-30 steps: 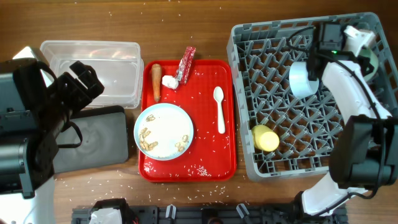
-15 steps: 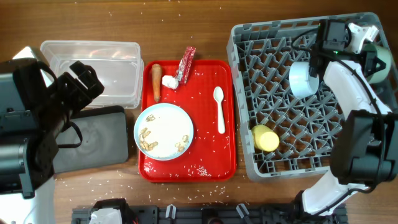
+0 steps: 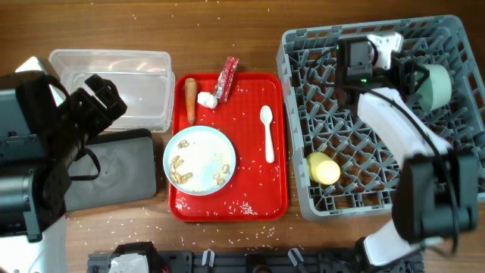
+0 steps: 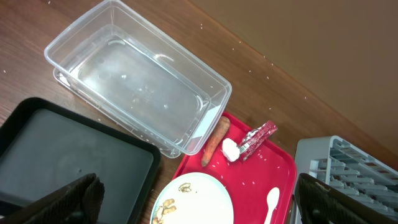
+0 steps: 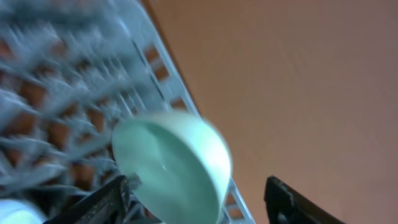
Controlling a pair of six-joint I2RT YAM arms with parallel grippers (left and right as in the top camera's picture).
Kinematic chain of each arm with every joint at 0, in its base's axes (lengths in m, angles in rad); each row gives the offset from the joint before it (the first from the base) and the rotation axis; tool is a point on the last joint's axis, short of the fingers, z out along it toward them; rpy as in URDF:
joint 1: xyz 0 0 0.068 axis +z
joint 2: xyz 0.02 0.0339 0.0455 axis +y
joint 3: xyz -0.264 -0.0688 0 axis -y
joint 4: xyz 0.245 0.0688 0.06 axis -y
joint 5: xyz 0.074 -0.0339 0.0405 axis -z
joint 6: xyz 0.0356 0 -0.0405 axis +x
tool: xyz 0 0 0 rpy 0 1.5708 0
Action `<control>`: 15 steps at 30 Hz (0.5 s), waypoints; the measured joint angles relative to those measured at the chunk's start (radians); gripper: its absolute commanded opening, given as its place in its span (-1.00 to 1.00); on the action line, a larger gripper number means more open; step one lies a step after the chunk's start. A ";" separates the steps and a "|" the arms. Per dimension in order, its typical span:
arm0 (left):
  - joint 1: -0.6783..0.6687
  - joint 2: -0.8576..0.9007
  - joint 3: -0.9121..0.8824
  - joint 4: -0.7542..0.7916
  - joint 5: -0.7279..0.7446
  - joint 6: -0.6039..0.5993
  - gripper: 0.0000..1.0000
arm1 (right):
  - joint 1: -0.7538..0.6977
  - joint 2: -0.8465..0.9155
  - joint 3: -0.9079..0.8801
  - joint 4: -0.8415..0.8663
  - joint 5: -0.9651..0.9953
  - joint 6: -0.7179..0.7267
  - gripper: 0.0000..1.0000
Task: Sort waste into correct bins and load items into the dishwasher rack
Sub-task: 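Place the green bowl in the back of the dish rack, then grasp the white spoon with the right gripper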
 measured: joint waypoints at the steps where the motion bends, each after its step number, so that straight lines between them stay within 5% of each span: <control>1: 0.000 0.000 0.000 0.000 0.000 0.000 1.00 | 0.022 -0.075 0.000 0.001 -0.055 -0.026 0.42; 4: 0.000 0.000 0.000 0.000 0.000 0.000 1.00 | 0.137 -0.271 0.008 -0.033 -0.228 -0.068 0.30; 7: 0.000 0.000 0.000 0.000 0.000 0.000 1.00 | 0.372 -0.370 0.029 -0.173 -0.673 -0.022 0.16; 10: 0.000 0.000 0.000 0.000 0.000 0.000 1.00 | 0.551 -0.209 0.033 -0.330 -1.112 0.227 0.15; 15: 0.000 0.000 0.000 0.000 0.000 0.000 1.00 | 0.481 0.031 0.021 -0.410 -1.258 0.387 0.10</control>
